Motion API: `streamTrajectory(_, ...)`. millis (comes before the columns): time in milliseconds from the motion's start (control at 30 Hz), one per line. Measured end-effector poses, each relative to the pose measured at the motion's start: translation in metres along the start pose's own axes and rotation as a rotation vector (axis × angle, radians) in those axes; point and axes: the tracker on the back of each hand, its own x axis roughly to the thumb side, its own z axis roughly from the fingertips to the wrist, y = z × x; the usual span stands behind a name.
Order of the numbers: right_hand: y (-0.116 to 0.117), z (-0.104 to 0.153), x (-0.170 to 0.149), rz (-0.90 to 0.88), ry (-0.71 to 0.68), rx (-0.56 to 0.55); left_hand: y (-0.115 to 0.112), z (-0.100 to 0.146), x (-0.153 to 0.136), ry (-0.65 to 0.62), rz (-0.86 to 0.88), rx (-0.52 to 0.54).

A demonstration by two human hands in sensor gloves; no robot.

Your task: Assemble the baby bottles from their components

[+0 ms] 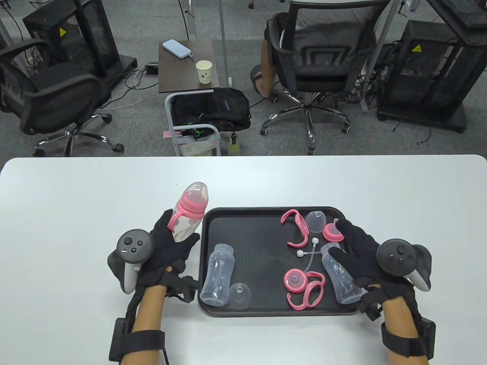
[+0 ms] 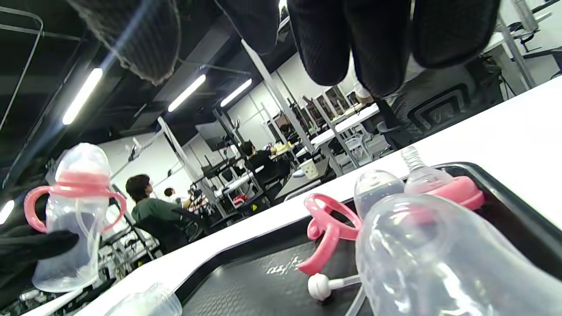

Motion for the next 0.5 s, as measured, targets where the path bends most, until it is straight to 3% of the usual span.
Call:
streamTrajectory(267,-0.003,0.01,-0.026,-0.046,0.081,-0.012,-0.01,-0.061,-0.028,0.163,0.007,0.038)
streamTrajectory(400,-0.004,0.011,-0.033,-0.05,0.104,-0.015,-0.019,-0.084,-0.046,0.239,-0.022,0.054)
streamTrajectory(500,-0.005,0.012,-0.038,-0.053,0.117,-0.014,-0.027,-0.092,-0.059,0.285,0.061,0.057)
